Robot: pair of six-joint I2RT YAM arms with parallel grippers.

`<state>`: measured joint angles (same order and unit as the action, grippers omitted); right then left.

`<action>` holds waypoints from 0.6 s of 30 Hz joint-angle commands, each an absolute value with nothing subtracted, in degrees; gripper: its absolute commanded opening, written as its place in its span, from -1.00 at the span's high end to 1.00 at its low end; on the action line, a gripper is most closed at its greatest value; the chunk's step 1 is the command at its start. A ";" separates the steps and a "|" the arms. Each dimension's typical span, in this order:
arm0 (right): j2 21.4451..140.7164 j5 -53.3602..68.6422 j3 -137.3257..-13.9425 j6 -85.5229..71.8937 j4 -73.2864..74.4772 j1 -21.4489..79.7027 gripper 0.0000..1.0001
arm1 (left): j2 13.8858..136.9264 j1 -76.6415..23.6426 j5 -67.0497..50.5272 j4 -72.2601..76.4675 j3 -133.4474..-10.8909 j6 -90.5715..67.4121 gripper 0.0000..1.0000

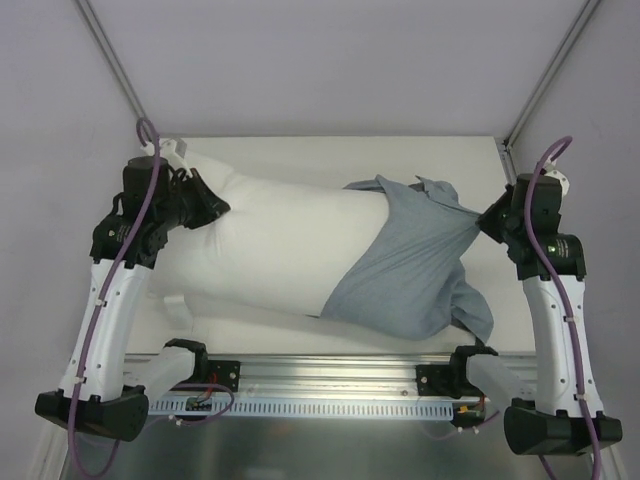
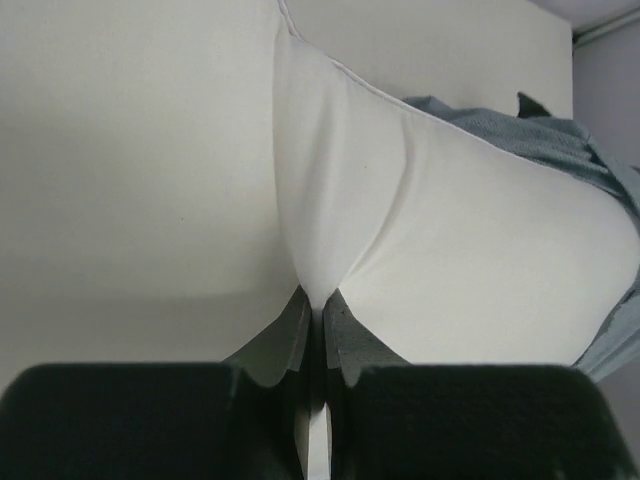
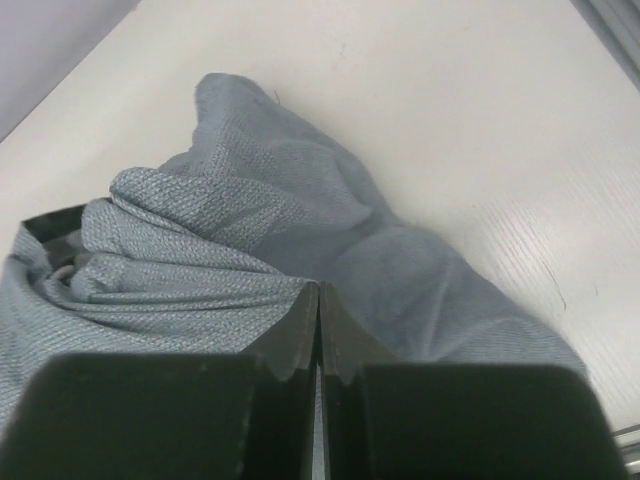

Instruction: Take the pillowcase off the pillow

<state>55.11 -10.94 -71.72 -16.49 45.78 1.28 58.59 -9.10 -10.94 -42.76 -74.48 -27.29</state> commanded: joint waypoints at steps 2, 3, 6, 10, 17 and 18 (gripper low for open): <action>57.12 -15.82 -71.37 -16.00 41.14 -2.72 0.99 | 55.81 -3.61 -5.19 -42.63 -81.82 -29.00 1.00; 57.82 -15.56 -71.45 -16.00 40.70 -2.90 0.99 | 56.33 -3.60 -4.66 -42.71 -82.35 -30.22 1.00; 61.78 -15.38 -72.59 -16.26 40.60 -3.95 0.99 | 57.65 -3.60 -2.73 -42.54 -83.93 -31.81 1.00; 64.60 -14.24 -71.81 -16.79 40.61 -8.50 0.99 | 59.15 -3.25 1.21 -42.63 -84.73 -31.99 1.00; 61.53 -2.91 -65.57 -18.19 38.23 -22.93 0.99 | 57.66 4.03 -0.43 -42.89 -83.23 -30.59 1.00; 61.26 -0.81 -65.57 -18.02 38.15 -23.81 0.99 | 57.92 5.35 -3.31 -42.98 -83.15 -31.02 1.00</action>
